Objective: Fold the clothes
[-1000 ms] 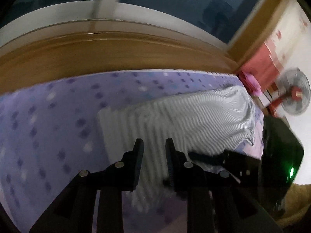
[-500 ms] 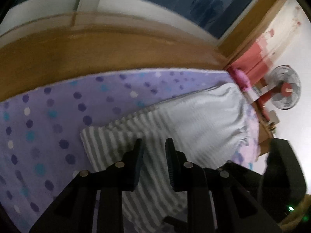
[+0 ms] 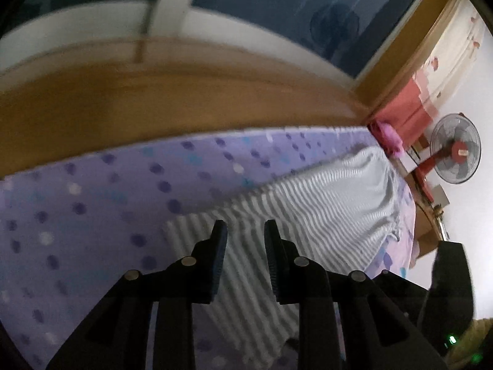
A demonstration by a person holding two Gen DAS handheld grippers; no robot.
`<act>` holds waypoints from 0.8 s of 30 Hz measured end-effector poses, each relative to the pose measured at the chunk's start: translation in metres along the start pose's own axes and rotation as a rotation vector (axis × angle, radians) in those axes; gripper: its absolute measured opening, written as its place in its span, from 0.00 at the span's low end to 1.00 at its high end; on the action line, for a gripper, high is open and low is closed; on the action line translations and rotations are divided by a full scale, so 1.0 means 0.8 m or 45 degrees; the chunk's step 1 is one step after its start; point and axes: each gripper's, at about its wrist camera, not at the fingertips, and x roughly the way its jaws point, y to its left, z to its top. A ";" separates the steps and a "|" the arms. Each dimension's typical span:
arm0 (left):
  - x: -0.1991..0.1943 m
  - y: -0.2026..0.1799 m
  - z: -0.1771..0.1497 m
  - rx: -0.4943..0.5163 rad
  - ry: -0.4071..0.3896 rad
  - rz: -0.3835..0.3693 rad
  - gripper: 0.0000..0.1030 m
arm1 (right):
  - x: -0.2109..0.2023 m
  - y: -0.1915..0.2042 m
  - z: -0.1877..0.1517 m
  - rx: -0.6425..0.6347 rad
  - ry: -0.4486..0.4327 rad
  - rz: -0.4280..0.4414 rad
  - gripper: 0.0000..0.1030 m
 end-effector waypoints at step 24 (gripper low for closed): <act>0.015 0.054 -0.021 -0.227 0.106 -0.077 0.39 | -0.027 0.078 0.038 -0.159 -0.096 0.038 0.78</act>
